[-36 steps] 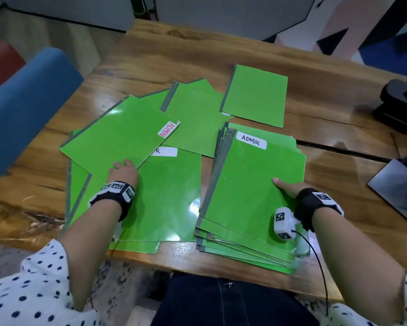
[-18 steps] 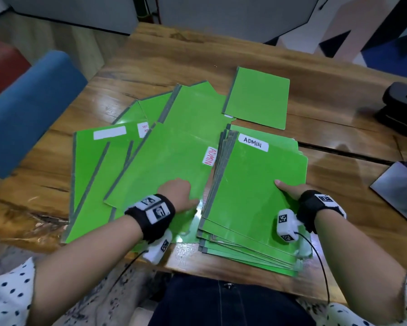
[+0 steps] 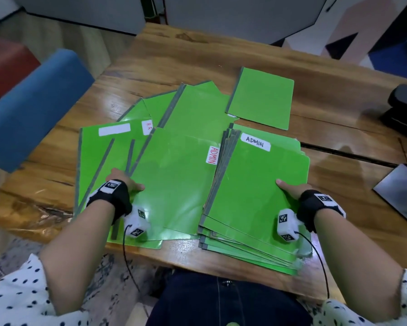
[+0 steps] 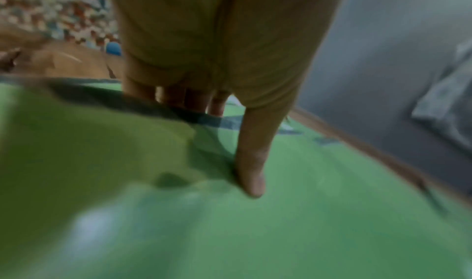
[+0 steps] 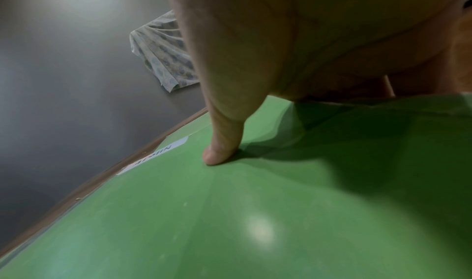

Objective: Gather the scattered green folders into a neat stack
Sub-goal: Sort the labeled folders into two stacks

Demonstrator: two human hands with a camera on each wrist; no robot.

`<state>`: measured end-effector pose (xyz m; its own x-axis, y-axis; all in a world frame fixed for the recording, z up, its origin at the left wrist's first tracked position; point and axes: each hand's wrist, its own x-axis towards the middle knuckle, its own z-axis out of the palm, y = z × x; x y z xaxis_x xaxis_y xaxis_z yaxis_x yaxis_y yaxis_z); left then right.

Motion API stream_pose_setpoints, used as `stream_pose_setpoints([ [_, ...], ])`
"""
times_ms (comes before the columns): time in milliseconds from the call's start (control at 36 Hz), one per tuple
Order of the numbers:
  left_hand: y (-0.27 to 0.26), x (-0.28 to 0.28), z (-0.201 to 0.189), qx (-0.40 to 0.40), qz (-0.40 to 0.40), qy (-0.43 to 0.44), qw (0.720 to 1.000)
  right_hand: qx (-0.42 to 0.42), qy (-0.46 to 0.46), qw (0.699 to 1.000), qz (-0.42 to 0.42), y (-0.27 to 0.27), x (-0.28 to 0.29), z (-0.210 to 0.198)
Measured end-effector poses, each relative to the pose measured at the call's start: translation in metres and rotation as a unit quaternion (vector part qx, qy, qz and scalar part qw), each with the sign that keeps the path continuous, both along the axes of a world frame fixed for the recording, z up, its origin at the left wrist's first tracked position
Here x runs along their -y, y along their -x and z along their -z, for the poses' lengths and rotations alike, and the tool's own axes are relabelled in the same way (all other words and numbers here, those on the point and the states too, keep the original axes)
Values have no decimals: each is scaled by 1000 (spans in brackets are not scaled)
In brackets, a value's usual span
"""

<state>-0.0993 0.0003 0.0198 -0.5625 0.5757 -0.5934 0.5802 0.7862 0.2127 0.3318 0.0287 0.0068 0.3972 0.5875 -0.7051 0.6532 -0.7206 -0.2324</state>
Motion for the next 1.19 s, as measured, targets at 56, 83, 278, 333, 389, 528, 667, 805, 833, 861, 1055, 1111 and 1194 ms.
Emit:
stream_pose_setpoints([
  [56, -2, -4, -14, 13, 7, 9, 1000, 0, -1, 1000, -3, 0, 0, 0],
  [83, -4, -7, -23, 13, 16, 8, 1000, 1, 1, 1000, -4, 0, 1, 0],
  [278, -28, -23, -101, -122, 125, -61, 983, -1, 2, 1000, -3, -1, 0, -1],
  [333, -37, -23, -121, -169, 151, -75, 971, -1, 0, 1000, -7, 0, 0, -2],
  [389, -47, -20, -142, -214, 175, -93, 957, -3, 0, 1000, -7, 0, 0, -2],
  [528, -72, -9, -184, -279, 236, -126, 922, -8, 0, 1000, -8, -1, 2, -4],
  [667, -85, 2, -214, -327, 265, -178, 889, -11, -1, 1000, -5, -2, 2, -1],
  [805, -83, -8, -225, -233, 257, -258, 902, -16, -4, 1000, -2, -4, 0, 1],
  [833, -83, -13, -224, -194, 250, -276, 907, -17, -4, 1000, -3, -4, 0, 1],
  [861, -81, -21, -220, -148, 241, -286, 916, -16, -4, 1000, -7, -5, 0, 1],
  [1055, -92, -63, -123, 154, 139, -196, 958, -15, -17, 1000, -9, -12, 5, 2],
  [1111, -107, -55, -96, 146, 140, -162, 966, -33, -19, 999, -7, -16, 7, 0],
  [1194, -126, -38, -51, 132, 146, -106, 975, -85, -13, 996, 19, -24, 7, 4],
])
